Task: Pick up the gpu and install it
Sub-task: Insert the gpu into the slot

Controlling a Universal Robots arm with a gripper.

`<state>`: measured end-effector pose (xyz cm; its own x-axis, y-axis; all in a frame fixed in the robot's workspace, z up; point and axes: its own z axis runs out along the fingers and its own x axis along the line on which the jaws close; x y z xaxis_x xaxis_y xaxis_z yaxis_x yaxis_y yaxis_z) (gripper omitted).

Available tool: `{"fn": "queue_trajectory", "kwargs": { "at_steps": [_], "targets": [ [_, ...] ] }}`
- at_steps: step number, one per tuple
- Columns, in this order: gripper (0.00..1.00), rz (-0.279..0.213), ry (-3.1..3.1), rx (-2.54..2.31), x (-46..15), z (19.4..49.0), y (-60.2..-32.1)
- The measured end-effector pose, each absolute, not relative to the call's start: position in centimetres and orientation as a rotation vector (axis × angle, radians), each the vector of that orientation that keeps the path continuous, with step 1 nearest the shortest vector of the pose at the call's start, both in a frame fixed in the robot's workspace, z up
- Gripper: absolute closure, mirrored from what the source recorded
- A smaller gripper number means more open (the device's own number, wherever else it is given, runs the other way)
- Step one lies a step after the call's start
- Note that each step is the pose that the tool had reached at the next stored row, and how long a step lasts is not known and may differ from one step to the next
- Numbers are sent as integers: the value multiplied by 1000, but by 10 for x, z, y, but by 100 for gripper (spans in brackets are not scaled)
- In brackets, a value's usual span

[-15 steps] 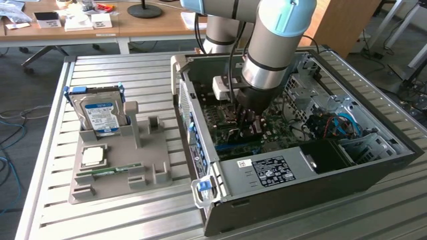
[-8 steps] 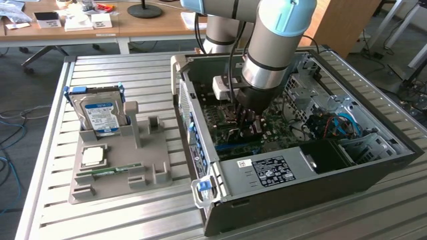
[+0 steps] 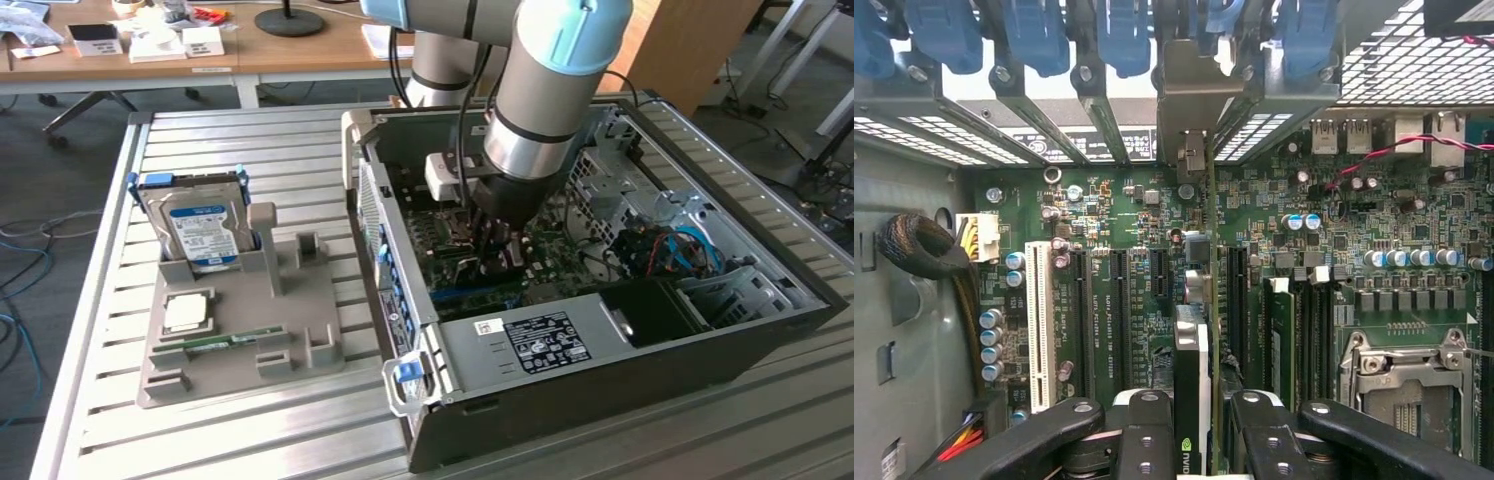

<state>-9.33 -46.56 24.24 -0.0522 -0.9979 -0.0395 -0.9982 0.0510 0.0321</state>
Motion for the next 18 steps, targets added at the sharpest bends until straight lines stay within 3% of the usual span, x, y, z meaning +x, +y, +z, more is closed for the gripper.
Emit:
{"fn": "queue_trajectory", "kwargs": {
  "at_steps": [18],
  "targets": [
    [73,79,2274,-2157,-93,241,-466]
  ]
}}
